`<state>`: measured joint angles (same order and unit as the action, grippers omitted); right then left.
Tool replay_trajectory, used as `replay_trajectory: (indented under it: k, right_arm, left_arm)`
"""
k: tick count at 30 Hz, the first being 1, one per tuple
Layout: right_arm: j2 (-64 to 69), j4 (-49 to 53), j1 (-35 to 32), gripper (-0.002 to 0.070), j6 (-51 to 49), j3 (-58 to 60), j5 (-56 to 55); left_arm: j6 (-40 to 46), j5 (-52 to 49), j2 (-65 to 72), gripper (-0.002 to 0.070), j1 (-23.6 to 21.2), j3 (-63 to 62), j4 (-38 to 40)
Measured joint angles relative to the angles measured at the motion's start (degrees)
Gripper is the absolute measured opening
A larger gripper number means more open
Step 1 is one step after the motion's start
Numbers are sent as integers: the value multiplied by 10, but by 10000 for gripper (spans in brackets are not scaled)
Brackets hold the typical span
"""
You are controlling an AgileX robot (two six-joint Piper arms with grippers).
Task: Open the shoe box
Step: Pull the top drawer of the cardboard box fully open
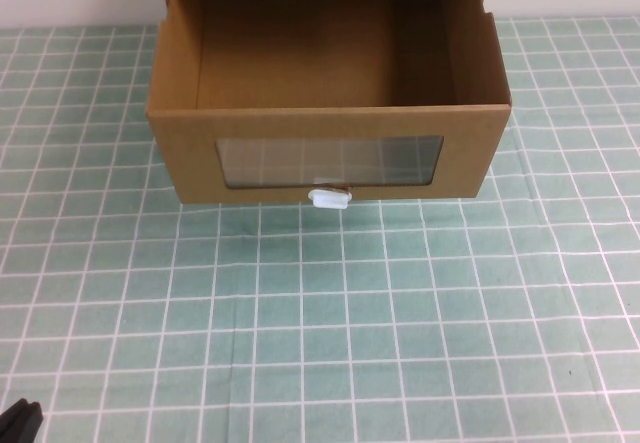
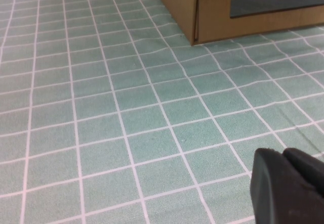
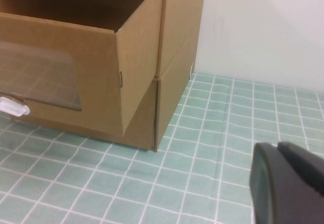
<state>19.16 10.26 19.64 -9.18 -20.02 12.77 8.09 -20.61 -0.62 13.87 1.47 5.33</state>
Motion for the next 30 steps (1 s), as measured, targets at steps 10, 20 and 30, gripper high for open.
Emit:
replay_trajectory:
  k: [10, 20, 30]
  right_arm:
    - [-104, 11, -53, -13, 0, 0, 20]
    - [-194, -52, -182, -13, 0, 119, 65]
    - [-197, -61, -228, -13, 0, 215, 95]
  left_arm:
    - [1, 0, 0, -5, 0, 0, 0]
    - [3, 0, 0, -5, 0, 0, 0]
    - [3, 0, -1, -5, 0, 0, 0]
